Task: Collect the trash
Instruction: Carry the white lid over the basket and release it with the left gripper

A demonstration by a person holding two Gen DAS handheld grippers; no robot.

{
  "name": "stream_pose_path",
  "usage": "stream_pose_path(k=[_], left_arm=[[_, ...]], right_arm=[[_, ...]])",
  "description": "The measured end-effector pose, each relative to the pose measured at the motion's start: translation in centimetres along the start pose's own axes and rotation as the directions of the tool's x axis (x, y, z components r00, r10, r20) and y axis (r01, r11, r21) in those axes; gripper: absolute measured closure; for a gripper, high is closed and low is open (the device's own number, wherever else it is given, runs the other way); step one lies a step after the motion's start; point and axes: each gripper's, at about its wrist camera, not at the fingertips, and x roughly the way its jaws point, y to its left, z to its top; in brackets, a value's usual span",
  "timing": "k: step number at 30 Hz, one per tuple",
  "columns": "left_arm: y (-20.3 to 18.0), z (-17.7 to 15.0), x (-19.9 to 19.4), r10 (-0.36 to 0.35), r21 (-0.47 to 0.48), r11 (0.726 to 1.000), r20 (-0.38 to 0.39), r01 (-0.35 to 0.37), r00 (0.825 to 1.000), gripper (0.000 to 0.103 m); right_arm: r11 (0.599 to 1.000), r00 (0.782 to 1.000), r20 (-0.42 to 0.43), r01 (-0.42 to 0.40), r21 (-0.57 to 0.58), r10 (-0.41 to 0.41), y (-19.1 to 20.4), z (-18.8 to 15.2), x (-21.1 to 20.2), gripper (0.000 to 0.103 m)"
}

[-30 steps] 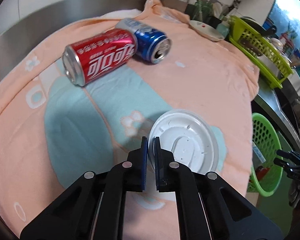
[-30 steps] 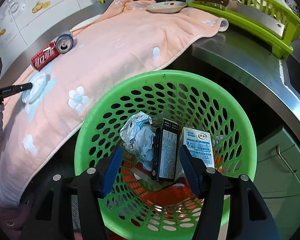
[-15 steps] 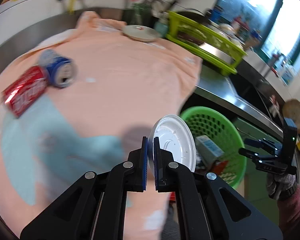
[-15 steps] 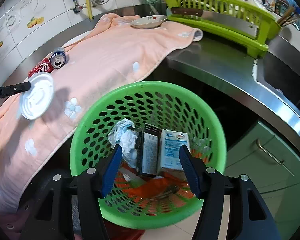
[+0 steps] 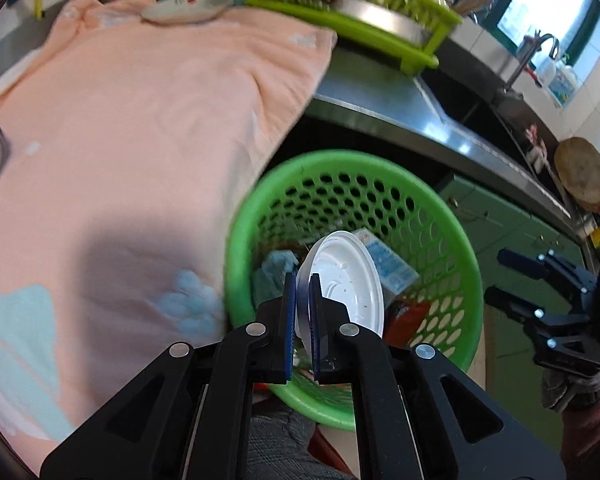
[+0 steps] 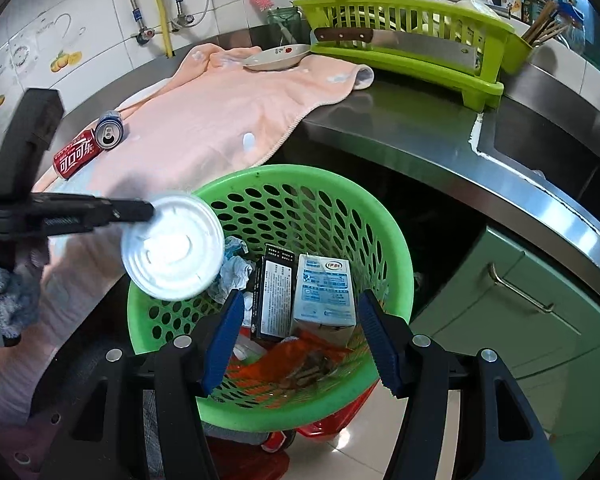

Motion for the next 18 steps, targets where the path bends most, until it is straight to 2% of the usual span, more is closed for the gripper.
stream_pose_path(k=[4,8,14,18], left_arm=[[0.0,-0.7,0.2,0.021,0.026,0.999,-0.003,-0.021,1.000,0.093],[0.5,-0.6,-0.8,0.038,0.026,0.999,0.023,-0.038,0.999,0.070],[2.3,-1.1,-3.4,0.058,-0.010,0.998,0.066,-0.057,0.996,0.068],[4.2,-1.9,-5.6,0.087,-0.043,0.996,0.098,-0.083,0.991,0.062]], right_arm=[[1.000,1.000,0.004,-0.016,0.000,0.016,0.3,0.1,0.1,0.045],[0.999,0.999,0.005,-0.034,-0.012,0.034,1.3,0.5,0.3,0.045],[0.997,0.997,0.011,-0.071,-0.037,0.072,3.4,2.0,0.6,0.039],[0.993,0.995,0.015,-0.095,-0.066,0.097,5.3,3.2,0.9,0.037]])
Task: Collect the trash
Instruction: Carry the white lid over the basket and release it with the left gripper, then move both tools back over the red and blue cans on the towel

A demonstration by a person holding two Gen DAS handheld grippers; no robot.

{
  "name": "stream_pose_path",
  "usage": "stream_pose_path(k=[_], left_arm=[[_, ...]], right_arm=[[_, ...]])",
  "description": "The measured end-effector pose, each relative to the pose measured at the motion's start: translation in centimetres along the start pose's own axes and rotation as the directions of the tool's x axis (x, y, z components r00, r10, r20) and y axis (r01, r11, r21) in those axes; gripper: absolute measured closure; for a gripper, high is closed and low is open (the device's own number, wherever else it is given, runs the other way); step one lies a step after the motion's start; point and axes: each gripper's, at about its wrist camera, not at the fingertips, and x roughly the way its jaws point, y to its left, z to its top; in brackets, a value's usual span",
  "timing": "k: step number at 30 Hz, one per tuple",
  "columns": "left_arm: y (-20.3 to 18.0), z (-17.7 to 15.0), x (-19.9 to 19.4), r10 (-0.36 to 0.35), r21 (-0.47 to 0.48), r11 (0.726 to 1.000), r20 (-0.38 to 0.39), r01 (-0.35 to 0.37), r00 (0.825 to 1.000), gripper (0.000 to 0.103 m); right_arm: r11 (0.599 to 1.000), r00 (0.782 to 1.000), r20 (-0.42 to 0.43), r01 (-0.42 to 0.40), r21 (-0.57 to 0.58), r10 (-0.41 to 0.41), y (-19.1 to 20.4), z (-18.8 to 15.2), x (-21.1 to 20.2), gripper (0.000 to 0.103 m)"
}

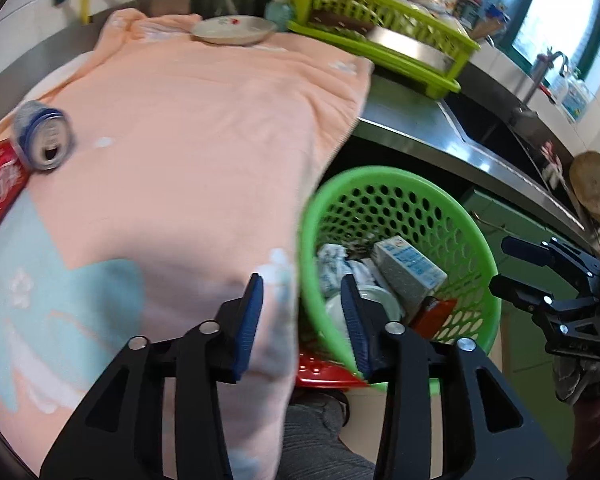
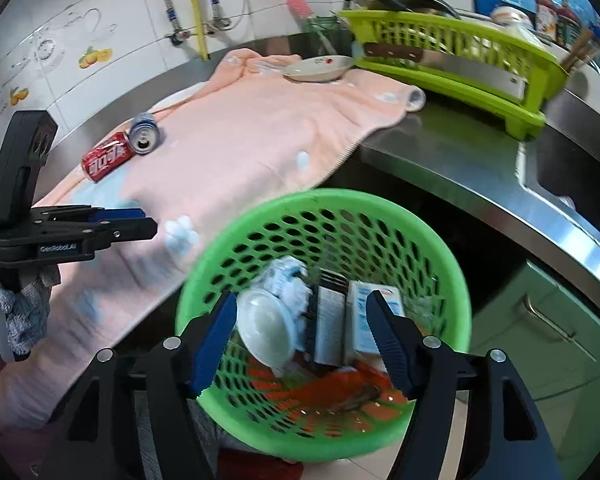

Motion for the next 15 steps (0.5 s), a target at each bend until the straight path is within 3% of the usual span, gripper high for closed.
stream_pose_path(k=[7,15], left_arm=[[4.7,-1.0,-3.8,0.086,-0.054,0.995,0.050,-0.083,0.995,0.054],[11.2,-1.8,-7.6,0.189,-0.133,0.975,0.087,-0.177,0.978,0.047]], right_arm=[[0.997,0.999,0.000,-0.044,-0.067,0.044,3.8,2.7,1.4,0.030],[0.985,0.994,-0.030,-0.110,-0.132,0.107,8.6,6.7,4.3,0.028]])
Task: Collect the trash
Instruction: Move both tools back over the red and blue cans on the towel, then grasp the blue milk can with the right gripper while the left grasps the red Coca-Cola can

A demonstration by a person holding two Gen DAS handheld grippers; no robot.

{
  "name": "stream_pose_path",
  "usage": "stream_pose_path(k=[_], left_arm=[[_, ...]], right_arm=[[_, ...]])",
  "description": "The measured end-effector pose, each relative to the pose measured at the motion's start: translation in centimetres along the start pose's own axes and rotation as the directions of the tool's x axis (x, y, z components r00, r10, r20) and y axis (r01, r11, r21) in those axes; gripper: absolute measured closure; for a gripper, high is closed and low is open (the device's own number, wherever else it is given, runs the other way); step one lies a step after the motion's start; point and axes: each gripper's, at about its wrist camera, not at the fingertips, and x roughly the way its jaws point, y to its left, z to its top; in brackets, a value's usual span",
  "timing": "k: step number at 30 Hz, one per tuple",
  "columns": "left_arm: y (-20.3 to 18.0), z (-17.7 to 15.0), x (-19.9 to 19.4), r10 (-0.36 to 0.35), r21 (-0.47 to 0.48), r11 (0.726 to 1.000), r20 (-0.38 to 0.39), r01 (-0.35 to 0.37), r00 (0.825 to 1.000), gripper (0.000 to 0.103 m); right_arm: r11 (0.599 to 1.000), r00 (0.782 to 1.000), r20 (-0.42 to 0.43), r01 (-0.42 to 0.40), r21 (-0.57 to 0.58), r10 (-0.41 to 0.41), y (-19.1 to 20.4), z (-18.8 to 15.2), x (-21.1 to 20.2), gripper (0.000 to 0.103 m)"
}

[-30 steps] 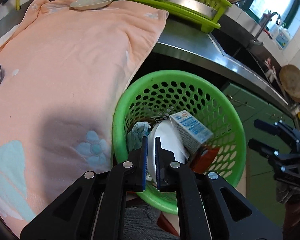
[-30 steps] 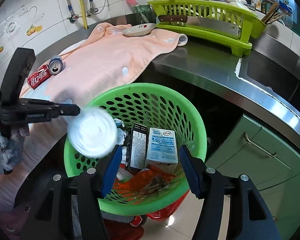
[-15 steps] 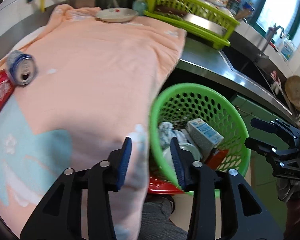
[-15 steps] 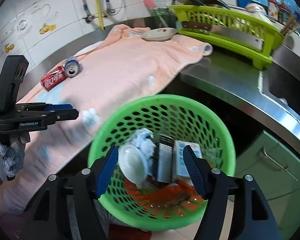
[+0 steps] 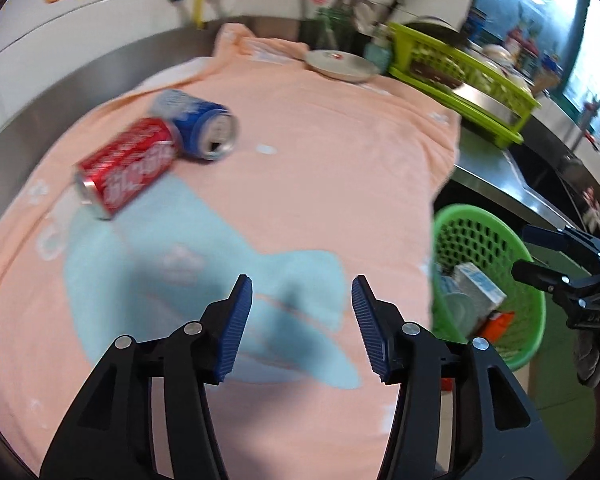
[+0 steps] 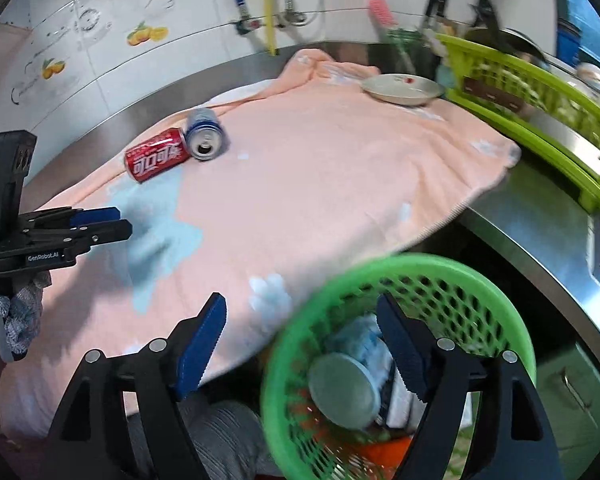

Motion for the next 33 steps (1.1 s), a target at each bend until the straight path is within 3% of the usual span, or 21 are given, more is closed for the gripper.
stream_pose_path(k=[10,18,26,33], left_arm=[[7.4,0.8,-2.6,0.100,-0.081,0.992,0.045,-0.096,0.994,0.042],[11.2,1.2,-2.7,0.125,-0.119,0.986,0.047,-0.119,0.991,0.041],[13.7,1.6,-2.2,0.135,-0.152,0.980,0.046,-0.126,0.990,0.040],[14.5,2.6,-2.2,0.146,-0.149,0.979,0.055,-0.137,0.988,0.040]], right_arm=[[0.991,0.992,-0.046,-0.124,-0.054,0.121,5.7,9.1,6.4,0.028],[0.970,0.970,-0.094,-0.232,-0.067,0.225,7.9,17.2,12.7,0.028],[0.972,0.960,-0.169,-0.233,-0.040,0.223,9.7,23.2,19.8,0.028],[0.975,0.951,-0.225,-0.222,-0.018,0.213,9.7,24.5,24.2,0.028]])
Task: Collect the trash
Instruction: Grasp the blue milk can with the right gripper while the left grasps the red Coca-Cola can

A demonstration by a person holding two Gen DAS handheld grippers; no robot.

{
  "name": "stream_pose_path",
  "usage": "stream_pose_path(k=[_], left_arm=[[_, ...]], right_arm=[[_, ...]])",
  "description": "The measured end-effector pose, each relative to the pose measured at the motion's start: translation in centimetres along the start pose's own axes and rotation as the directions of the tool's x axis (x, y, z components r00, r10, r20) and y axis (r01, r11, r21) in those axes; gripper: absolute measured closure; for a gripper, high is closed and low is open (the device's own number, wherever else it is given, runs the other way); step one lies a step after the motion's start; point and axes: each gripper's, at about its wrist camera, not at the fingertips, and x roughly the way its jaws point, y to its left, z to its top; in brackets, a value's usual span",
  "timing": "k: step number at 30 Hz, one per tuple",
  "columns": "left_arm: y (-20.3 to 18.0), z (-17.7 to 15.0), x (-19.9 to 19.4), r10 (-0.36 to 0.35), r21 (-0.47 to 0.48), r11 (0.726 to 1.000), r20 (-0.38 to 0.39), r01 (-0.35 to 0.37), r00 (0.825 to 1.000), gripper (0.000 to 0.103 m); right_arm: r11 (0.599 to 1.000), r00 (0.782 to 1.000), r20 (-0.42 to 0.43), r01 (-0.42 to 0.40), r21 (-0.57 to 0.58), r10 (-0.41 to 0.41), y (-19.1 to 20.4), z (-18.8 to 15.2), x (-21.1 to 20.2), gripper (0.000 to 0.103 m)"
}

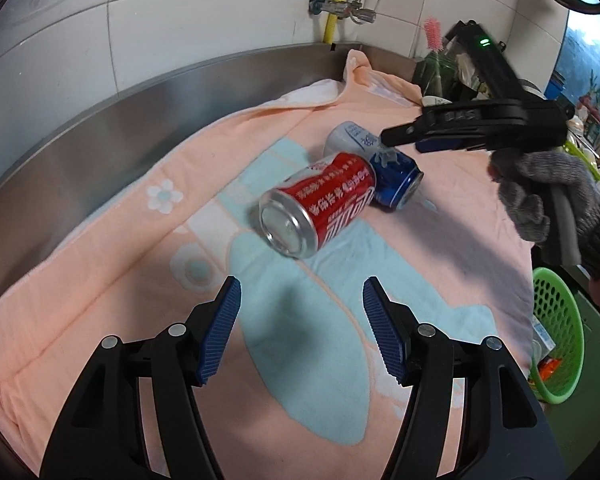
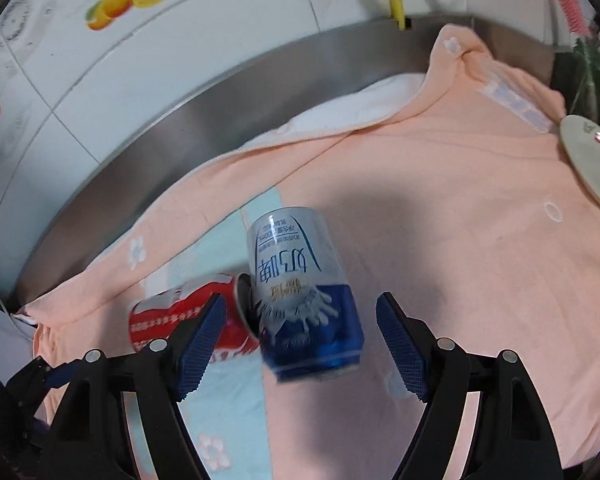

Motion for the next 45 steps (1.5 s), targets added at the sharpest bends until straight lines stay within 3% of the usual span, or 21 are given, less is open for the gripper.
stream_pose_path(k=[9,21,24,33,45], left_arm=[[-0.5,1.5,0.6,-0.002,0.037,0.999,0.009,0.001,1.000,0.040],[-1.3,3.4,2.4,0.005,0.110,0.994,0.000,-0.004,1.000,0.040],[-1.6,4.0,3.0,0.012,0.133,0.991,-0.001,-0.012,1.000,0.037],[-2.5,5.4,5.5,0.027,0.226,0.974,-0.011,-0.024,1.000,0.032],[-3.8,7.7,10.0,0.054,0.353,0.935,-0.096,-0.017,0.994,0.027]], right_arm=[[0.997,0.997,-0.046,-0.067,0.049,0.069,-1.1,0.8,2.8,0.029],[0.970,0.971,-0.100,-0.205,0.134,0.219,-2.2,0.2,5.4,0.034],[0.969,0.971,-0.088,-0.211,0.131,0.223,-2.2,0.1,5.2,0.034],[0.968,0.980,-0.038,-0.189,0.164,0.198,-3.8,-2.2,2.8,0.034],[0.968,0.982,0.023,-0.190,0.164,0.188,-5.3,-7.6,-3.6,0.034]])
